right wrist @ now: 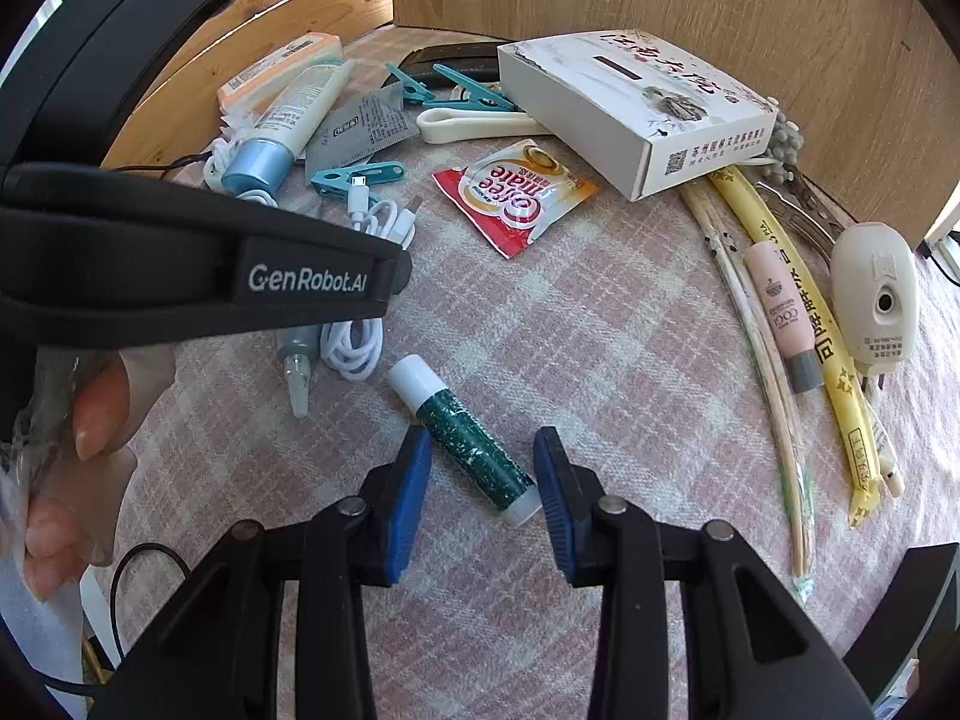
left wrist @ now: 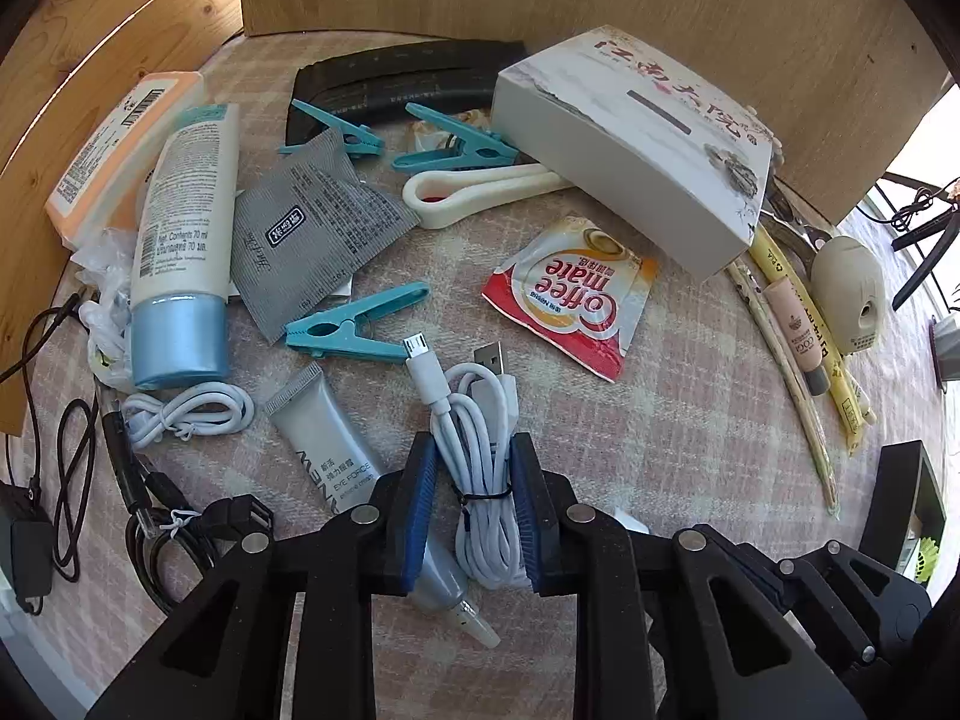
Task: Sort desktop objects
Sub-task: 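Carry the white USB cable into the tray with the left tool while the right drops the glue stick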
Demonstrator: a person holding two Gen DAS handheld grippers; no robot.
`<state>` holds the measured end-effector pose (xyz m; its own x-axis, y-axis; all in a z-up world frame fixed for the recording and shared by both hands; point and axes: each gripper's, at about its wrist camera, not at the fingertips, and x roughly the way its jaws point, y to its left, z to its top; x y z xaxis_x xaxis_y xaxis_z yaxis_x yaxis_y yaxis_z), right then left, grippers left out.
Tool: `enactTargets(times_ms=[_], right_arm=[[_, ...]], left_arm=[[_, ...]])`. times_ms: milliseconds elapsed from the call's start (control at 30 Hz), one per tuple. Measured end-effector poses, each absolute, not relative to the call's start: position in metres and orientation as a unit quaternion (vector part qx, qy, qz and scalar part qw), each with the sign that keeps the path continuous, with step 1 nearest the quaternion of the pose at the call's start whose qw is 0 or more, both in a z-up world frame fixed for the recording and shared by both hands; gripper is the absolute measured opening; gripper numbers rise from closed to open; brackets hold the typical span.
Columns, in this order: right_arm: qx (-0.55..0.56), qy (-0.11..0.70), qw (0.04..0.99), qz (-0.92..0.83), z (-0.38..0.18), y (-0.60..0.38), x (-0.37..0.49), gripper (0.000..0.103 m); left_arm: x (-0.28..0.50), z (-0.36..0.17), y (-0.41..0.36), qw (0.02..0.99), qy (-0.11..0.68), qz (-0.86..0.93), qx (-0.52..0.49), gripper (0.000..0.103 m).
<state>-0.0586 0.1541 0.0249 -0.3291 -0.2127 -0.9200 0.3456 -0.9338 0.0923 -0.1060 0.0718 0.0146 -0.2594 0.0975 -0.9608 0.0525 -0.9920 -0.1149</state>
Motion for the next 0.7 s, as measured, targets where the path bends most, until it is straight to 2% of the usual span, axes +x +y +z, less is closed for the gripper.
enactTargets(times_ms=[67, 400, 700], right_arm=[[0.557, 0.051, 0.169, -0.811, 0.025, 0.157, -0.059, 0.016], [0.557, -0.003, 0.151, -0.816, 0.029, 0.181, -0.047, 0.015], [0.528, -0.062, 0.112, -0.839, 0.061, 0.241, -0.010, 0.015]], left_arm=[[-0.096, 0.016, 0.063, 0.016, -0.067, 0.792, -0.606, 0.023], [-0.015, 0.014, 0.070, 0.030, -0.081, 0.796, -0.599, 0.022], [0.082, 0.046, 0.112, 0.070, -0.070, 0.811, -0.576, 0.022]])
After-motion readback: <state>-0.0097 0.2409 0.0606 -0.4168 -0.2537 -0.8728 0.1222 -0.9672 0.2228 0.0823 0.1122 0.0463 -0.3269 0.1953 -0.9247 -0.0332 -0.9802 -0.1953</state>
